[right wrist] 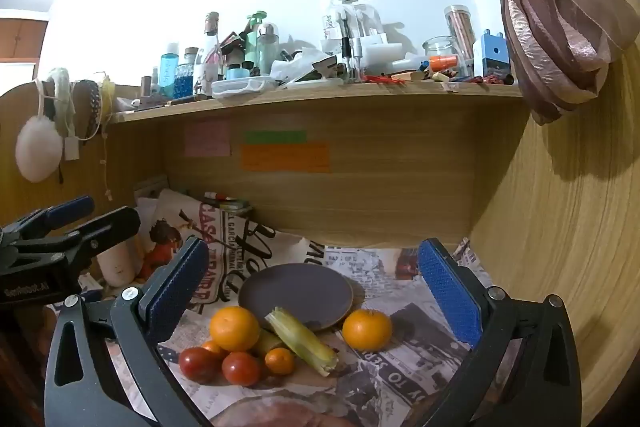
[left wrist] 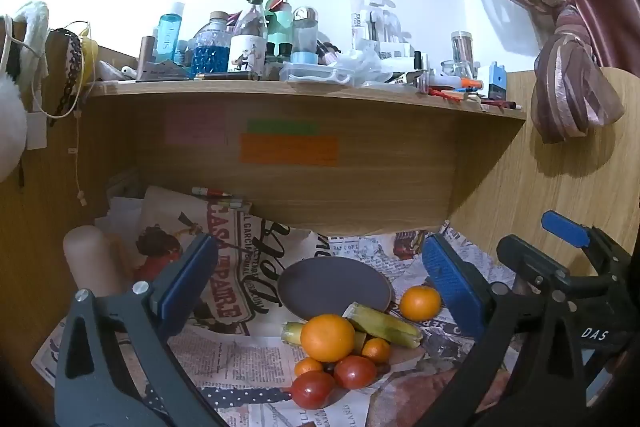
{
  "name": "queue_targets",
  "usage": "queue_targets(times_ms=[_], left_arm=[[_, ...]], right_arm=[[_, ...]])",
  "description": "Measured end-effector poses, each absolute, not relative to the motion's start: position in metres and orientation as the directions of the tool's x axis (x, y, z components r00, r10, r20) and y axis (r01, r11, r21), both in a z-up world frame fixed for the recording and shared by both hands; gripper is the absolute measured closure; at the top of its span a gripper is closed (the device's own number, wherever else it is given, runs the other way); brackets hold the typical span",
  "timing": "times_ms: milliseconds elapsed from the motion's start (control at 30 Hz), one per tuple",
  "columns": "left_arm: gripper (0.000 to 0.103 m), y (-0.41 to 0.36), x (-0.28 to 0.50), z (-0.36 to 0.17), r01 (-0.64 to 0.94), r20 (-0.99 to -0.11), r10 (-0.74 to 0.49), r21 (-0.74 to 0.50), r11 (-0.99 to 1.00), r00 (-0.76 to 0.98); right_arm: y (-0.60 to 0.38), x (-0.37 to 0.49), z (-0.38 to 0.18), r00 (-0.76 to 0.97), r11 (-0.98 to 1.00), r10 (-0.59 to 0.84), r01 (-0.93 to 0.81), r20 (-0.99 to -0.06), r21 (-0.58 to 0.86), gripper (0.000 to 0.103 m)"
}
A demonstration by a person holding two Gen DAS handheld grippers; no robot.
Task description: Organize fruits
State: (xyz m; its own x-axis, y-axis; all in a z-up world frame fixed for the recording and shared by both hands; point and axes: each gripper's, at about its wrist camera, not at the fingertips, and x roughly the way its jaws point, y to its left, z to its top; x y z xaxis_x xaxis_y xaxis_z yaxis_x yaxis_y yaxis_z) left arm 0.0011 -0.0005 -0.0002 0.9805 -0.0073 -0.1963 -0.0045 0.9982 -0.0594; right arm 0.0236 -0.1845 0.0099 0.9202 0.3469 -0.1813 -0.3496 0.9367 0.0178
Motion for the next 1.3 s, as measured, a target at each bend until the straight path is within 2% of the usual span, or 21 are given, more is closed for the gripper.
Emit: queue_targets(times_ms=[1300], left_arm=[[0.000, -0.0036, 0.0006, 0.0053, 0.002, -0.184, -0.012, -0.053, 0.999, 0.983]], right_arm=[[-0.1831, 0.0180, 0.0140, 0.920, 0.936, 0.351, -0.351, -0.175, 0.032, 0.000]])
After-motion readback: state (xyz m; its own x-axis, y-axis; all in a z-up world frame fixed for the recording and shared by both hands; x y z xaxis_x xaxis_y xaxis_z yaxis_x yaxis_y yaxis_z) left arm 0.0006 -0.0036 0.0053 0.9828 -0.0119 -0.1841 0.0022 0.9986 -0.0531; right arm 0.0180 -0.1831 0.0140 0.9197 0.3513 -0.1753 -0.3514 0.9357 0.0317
